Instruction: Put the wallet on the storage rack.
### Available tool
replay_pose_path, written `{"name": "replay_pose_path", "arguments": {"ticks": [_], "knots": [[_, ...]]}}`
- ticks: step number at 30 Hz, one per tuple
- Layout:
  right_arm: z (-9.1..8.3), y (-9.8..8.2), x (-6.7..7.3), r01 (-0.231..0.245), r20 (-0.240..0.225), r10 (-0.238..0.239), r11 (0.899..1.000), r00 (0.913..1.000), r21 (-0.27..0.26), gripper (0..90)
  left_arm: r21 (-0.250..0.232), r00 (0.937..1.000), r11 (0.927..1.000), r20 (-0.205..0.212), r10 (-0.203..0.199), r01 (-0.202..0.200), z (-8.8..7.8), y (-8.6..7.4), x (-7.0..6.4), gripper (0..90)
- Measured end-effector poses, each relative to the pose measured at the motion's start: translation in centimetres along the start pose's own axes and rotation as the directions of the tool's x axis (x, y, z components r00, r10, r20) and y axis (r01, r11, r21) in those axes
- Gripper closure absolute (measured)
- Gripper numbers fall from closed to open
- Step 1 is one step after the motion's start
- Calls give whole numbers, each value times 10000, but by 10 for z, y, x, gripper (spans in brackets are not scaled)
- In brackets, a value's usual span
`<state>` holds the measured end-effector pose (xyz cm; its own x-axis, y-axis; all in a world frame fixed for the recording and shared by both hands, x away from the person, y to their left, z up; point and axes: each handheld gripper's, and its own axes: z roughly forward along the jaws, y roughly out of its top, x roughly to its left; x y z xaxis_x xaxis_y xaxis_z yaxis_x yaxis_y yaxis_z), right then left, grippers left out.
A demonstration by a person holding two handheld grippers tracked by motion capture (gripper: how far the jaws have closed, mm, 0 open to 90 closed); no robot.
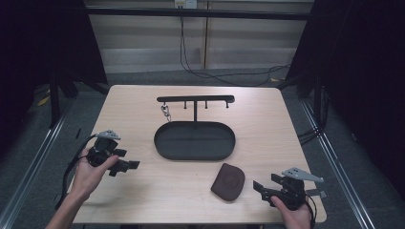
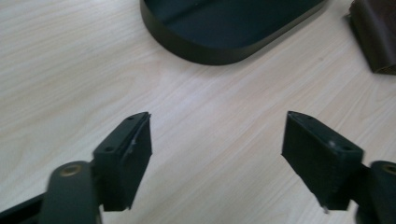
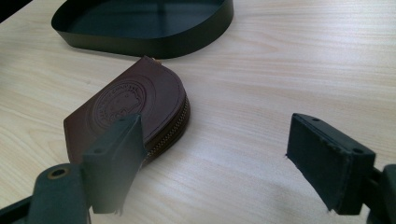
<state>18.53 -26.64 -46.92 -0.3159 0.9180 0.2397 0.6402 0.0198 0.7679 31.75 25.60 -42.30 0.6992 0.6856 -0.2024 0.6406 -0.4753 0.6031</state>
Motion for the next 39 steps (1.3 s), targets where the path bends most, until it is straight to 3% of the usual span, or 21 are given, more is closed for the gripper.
{"name": "replay_pose_path", "arguments": {"ticks": [3,9,13,19,21,22,26,28,32,35,39], "knots": [[1,1,0,-13,-55,13,10000,10000,73,186,-97,9987,9996,-441,266,-270,3,-14,-5,255],[6,4,3,141,-119,-137,9994,9998,331,187,-334,9991,9986,-38,417,-418,3,-33,-12,255],[14,9,7,181,-381,-152,9969,9992,766,181,-544,9990,9981,314,306,-289,4,-45,-21,254],[21,24,19,290,-909,-155,9884,9957,1491,197,-364,9979,9982,426,496,-481,5,-62,-34,223],[23,30,21,365,-916,-217,9860,9956,1625,206,-422,9991,9986,272,338,-326,3,-68,-37,203],[25,33,22,351,-964,-188,9847,9952,1705,214,-455,9989,9988,429,205,-185,3,-70,-38,201],[38,45,27,490,-919,-277,9698,9954,2387,220,-662,9967,9978,806,68,-15,2,-80,-41,228],[46,51,30,683,-871,-448,9548,9952,2893,259,-869,9970,9961,745,194,-129,2,-82,-42,235],[56,59,37,959,-863,-712,9393,9937,3294,263,-1047,9973,9944,702,223,-148,5,-85,-43,235],[61,65,38,864,-721,-636,9213,9954,3792,241,-1365,9964,9906,844,-19,134,5,-88,-42,238],[69,73,37,714,-386,-606,9003,9974,4293,183,-1315,9972,9913,737,142,-44,7,-88,-45,241]]}}
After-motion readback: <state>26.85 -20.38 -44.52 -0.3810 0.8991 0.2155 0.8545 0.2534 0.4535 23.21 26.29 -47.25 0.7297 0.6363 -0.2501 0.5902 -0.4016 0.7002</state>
